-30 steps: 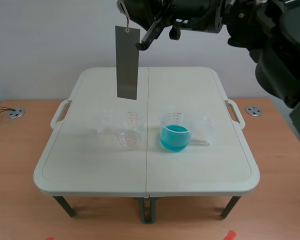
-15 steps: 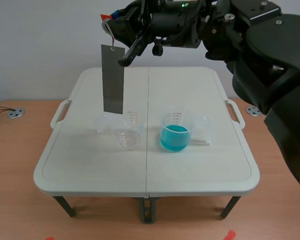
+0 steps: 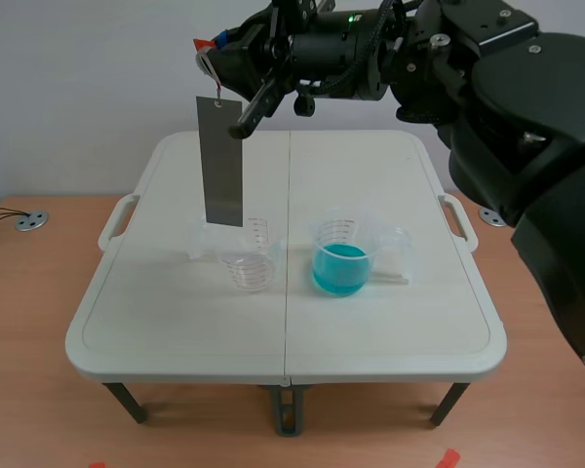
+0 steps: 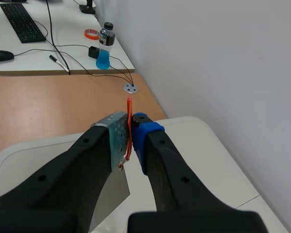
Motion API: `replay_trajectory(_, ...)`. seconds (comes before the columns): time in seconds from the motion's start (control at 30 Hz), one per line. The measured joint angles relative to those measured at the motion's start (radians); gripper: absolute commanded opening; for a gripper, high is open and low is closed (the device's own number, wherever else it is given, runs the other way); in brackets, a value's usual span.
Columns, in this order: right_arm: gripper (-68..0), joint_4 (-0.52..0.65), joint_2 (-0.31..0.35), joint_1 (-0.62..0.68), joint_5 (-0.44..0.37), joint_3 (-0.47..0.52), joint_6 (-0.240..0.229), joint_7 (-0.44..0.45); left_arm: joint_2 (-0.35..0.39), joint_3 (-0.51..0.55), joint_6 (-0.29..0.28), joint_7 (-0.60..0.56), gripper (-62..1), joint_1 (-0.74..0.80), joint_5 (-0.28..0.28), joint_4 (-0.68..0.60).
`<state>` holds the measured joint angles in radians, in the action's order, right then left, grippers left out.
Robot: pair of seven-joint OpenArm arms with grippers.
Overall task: Hold the metal plate by the orange handle, dip it into the blue solution, take it out and point at it, then put the plate back in the beaker on the left.
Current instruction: 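Put the plate into the left beaker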
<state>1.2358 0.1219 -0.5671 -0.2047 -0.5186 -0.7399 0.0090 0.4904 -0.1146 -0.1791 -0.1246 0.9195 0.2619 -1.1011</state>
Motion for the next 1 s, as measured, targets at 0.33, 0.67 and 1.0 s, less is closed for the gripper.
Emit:
replay_trajectory(0.33,-66.4,0.000,0.000,0.000,0.000,0.000,0.000,-0.008,0.000,0.000,0.000,0.000,-59.7,0.000,0.000,0.000)
replay_trajectory(0.67,-66.4,-0.039,0.000,0.000,0.000,0.000,0.000,-0.007,0.001,0.000,0.000,0.000,-59.7,0.000,0.000,0.000)
replay_trajectory(1.0,-66.4,-0.130,0.000,0.000,0.000,-0.001,0.000,0.037,0.000,0.000,0.000,-0.003,-59.7,-0.017,0.000,0.000)
